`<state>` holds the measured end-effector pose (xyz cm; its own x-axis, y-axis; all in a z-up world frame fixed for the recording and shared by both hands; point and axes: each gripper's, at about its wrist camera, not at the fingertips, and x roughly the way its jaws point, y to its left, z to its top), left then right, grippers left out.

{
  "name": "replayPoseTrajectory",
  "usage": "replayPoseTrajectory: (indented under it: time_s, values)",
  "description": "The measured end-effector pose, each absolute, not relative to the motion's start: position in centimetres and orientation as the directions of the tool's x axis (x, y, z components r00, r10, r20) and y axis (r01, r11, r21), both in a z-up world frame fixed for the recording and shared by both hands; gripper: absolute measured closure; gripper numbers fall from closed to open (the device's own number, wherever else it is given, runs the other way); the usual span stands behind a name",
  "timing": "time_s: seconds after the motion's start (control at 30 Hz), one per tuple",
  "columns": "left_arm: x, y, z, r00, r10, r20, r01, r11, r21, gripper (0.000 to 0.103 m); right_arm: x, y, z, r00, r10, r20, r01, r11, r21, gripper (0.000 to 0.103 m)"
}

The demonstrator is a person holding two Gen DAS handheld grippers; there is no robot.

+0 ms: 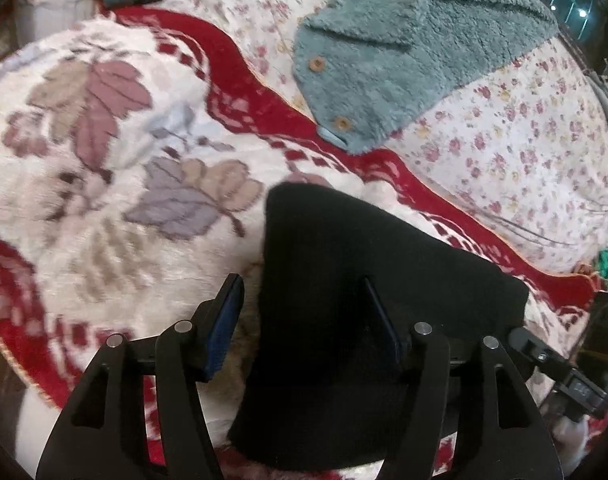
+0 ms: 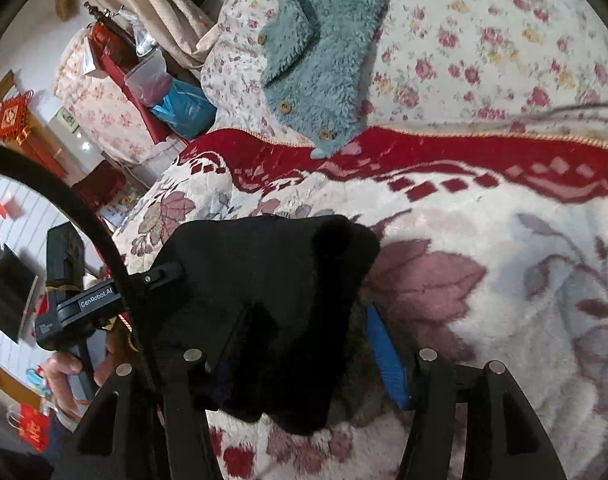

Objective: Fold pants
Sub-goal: 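Release the folded pants and hold both grippers open above them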

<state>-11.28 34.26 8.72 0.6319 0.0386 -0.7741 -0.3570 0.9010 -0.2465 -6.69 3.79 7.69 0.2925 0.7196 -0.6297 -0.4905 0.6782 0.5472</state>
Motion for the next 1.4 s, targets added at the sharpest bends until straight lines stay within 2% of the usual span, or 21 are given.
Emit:
replayPoseTrajectory:
  time_s: [0.3, 0.73, 1.13, 1.4]
  values:
    - [-14.0, 32.7, 12.4, 0.676, 0.144, -0.723, -0.383, 0.906, -0.178, 0.042, -8.7, 2.7, 11.5, 0.345, 0.746, -0.569, -0.524, 0.656, 0.542, 0.046]
    - [-15.4, 27.4, 14.7, 0.727, 0.137, -0.673, -0.317, 0.936, -0.152, 0.042, -11.2, 4.1, 14.1, 0.346, 0.780, -0.522, -0.584, 0.614, 0.531, 0.046]
    - [-15.5, 25.9, 14.3, 0.722, 0.138, -0.678, -0.298, 0.946, -0.126, 0.042, -11.9, 4.6, 13.9, 0.339, 0.775, -0.534, -0.593, 0.616, 0.518, 0.046]
    - [-15.4, 27.4, 13.8, 0.716, 0.122, -0.688, -0.308, 0.939, -0.154, 0.042, -11.1, 4.8, 13.0, 0.325, 0.760, -0.562, -0.570, 0.632, 0.525, 0.046]
